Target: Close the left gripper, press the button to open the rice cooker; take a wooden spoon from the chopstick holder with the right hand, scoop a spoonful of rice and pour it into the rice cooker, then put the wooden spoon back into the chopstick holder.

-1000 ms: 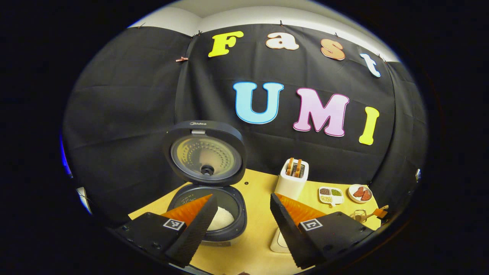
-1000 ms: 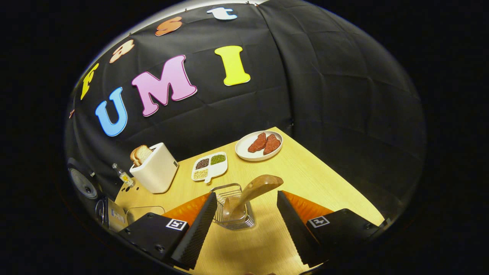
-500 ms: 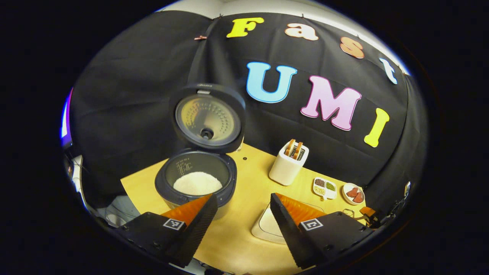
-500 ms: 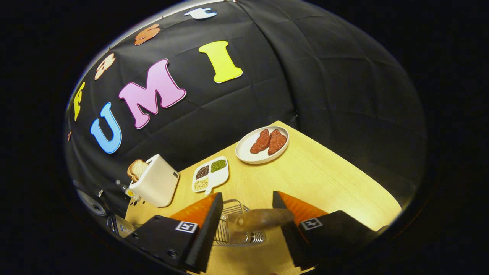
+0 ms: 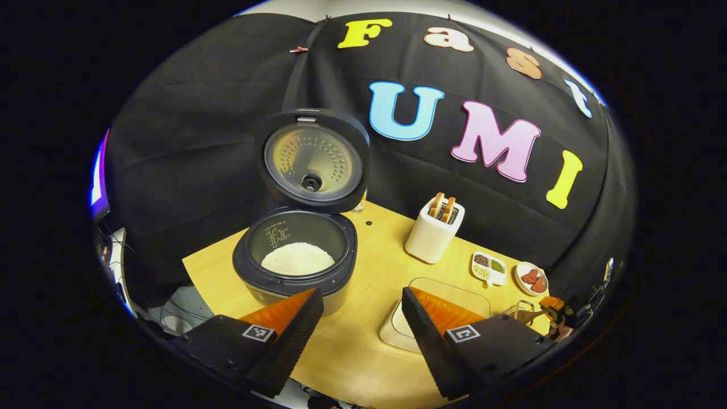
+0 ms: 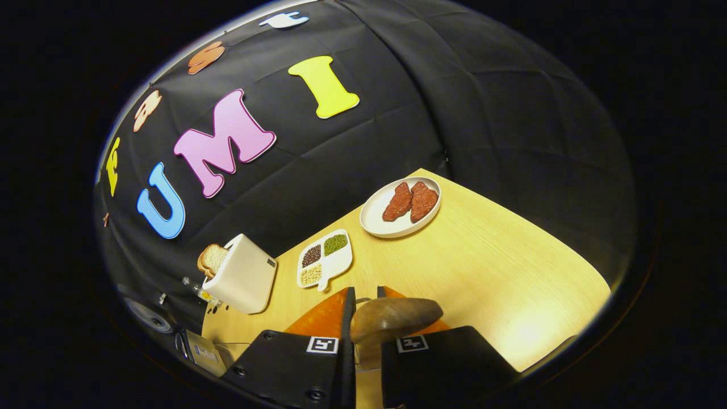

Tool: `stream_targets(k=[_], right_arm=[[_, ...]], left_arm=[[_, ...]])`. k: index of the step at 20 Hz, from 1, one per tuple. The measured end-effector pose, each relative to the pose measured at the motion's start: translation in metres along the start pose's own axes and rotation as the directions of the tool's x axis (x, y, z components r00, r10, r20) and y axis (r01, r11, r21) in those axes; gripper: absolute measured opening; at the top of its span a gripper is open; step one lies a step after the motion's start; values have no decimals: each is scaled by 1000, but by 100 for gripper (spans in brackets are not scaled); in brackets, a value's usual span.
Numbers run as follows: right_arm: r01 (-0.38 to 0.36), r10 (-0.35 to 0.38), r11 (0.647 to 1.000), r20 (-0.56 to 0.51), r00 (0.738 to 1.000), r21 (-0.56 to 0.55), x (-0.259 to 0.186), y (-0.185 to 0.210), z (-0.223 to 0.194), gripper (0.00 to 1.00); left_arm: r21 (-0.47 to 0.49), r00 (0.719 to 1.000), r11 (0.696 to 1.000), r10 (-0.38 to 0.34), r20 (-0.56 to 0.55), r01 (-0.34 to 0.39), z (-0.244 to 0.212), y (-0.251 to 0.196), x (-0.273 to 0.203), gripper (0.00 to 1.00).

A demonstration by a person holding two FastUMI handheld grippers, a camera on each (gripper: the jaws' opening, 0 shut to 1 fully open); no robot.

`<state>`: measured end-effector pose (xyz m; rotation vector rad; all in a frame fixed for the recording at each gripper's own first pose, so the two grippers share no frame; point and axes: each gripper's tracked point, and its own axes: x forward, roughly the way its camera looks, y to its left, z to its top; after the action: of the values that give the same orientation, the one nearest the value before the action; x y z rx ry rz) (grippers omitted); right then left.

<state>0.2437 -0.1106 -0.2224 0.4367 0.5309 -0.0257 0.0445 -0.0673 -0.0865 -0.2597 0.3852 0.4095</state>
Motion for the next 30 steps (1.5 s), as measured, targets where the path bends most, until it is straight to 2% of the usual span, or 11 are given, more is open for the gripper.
stream_targets(k=[10, 13, 16, 18, 21, 23, 26, 30], right_arm=[[-32, 39, 998, 153, 987, -47, -57, 43, 61, 20], [-22, 33, 997, 164, 986, -68, -74, 62, 63, 19], [-63, 74, 996, 172, 982, -71, -92, 98, 63, 20], [-93, 108, 991, 166, 980, -97, -100, 125, 53, 20], [-179, 191, 977, 101, 976, -120, -107, 169, 23, 20], [-207, 219, 970, 84, 972, -127, -107, 190, 6, 20], [-214, 231, 952, 59, 971, -219, -99, 210, -26, 20], [-193, 201, 937, -2, 980, -292, -68, 214, -67, 20]], left_arm=[[76, 993, 992, -109, 52, 104, 14, 11, -2, 95], [90, 988, 987, -138, 70, 132, 19, 28, -1, 95], [109, 983, 983, -157, 91, 147, 23, 54, -3, 95], [104, 979, 980, -180, 93, 170, 26, 69, -3, 95], [28, 971, 973, -231, 62, 230, 20, 83, -3, 95], [23, 967, 969, -249, 60, 248, 19, 90, -4, 95], [54, 965, 965, -260, 45, 257, 17, 105, -2, 95], [49, 949, 948, -316, 19, 315, 1, 113, 9, 95]])
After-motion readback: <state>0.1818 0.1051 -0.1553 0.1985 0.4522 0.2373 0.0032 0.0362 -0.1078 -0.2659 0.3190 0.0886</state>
